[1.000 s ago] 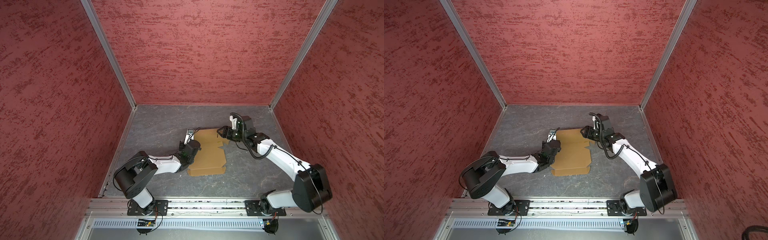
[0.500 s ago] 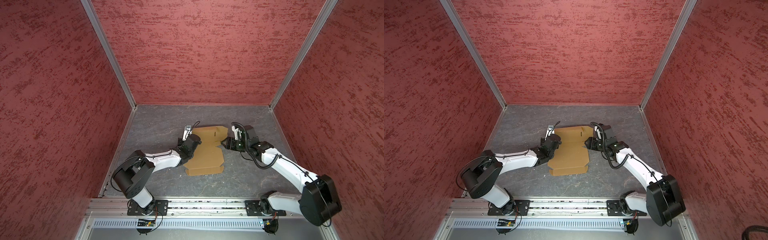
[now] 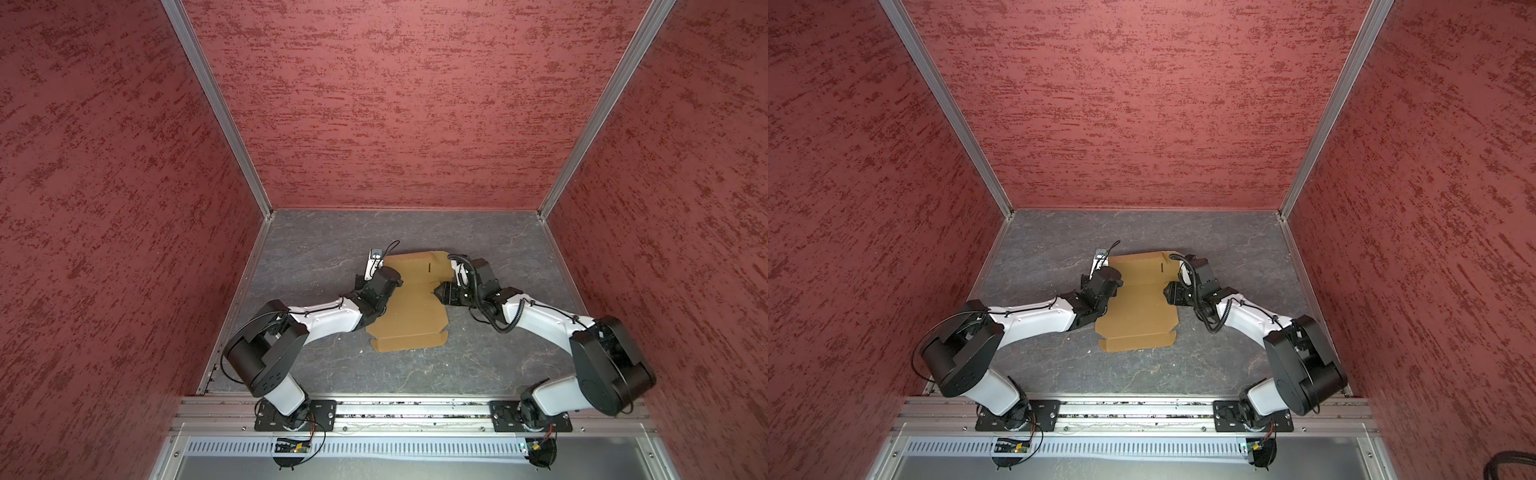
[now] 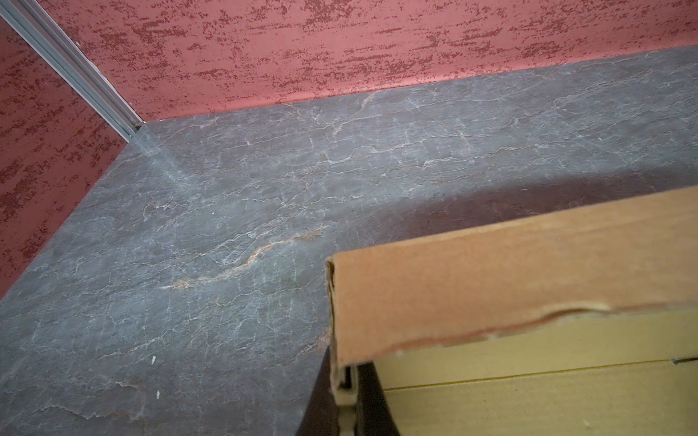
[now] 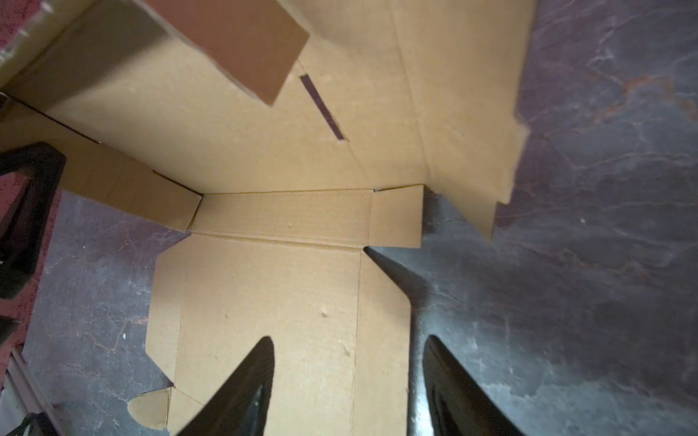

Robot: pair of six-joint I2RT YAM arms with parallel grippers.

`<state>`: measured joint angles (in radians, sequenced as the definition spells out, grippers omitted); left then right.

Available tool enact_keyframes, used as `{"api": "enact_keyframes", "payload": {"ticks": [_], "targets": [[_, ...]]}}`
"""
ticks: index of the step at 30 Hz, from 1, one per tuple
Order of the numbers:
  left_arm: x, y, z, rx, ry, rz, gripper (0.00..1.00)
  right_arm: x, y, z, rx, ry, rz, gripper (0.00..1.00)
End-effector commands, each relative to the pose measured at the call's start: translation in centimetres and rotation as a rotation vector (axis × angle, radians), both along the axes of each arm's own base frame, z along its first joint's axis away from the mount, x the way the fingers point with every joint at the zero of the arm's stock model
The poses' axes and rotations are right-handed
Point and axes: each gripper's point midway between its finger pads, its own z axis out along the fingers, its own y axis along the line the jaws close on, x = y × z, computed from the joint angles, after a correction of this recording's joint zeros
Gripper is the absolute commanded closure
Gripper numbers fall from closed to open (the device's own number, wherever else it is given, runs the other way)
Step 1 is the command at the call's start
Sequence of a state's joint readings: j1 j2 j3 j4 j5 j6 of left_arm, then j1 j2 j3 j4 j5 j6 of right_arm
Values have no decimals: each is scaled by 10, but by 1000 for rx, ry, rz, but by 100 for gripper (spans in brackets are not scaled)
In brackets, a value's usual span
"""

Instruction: Fold the paper box

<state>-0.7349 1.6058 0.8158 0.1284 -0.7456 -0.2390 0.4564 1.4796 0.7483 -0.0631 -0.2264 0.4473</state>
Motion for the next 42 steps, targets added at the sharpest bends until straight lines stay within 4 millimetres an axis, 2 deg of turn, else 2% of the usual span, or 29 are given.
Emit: {"api": "enact_keyframes", "payload": {"ticks": [1, 20, 37, 42], "targets": [[-4, 2, -16, 56, 68, -19, 97, 15, 4, 6, 12, -90, -15, 36], [-3, 1, -15, 57, 70, -15, 97, 21, 1, -17, 55, -99, -90, 36], [-5, 0, -15, 63, 76, -17, 98, 38, 14, -38, 106, -96, -116, 36], [-5, 0, -14, 68, 76, -17, 98, 42, 22, -35, 135, -111, -91, 36]]}}
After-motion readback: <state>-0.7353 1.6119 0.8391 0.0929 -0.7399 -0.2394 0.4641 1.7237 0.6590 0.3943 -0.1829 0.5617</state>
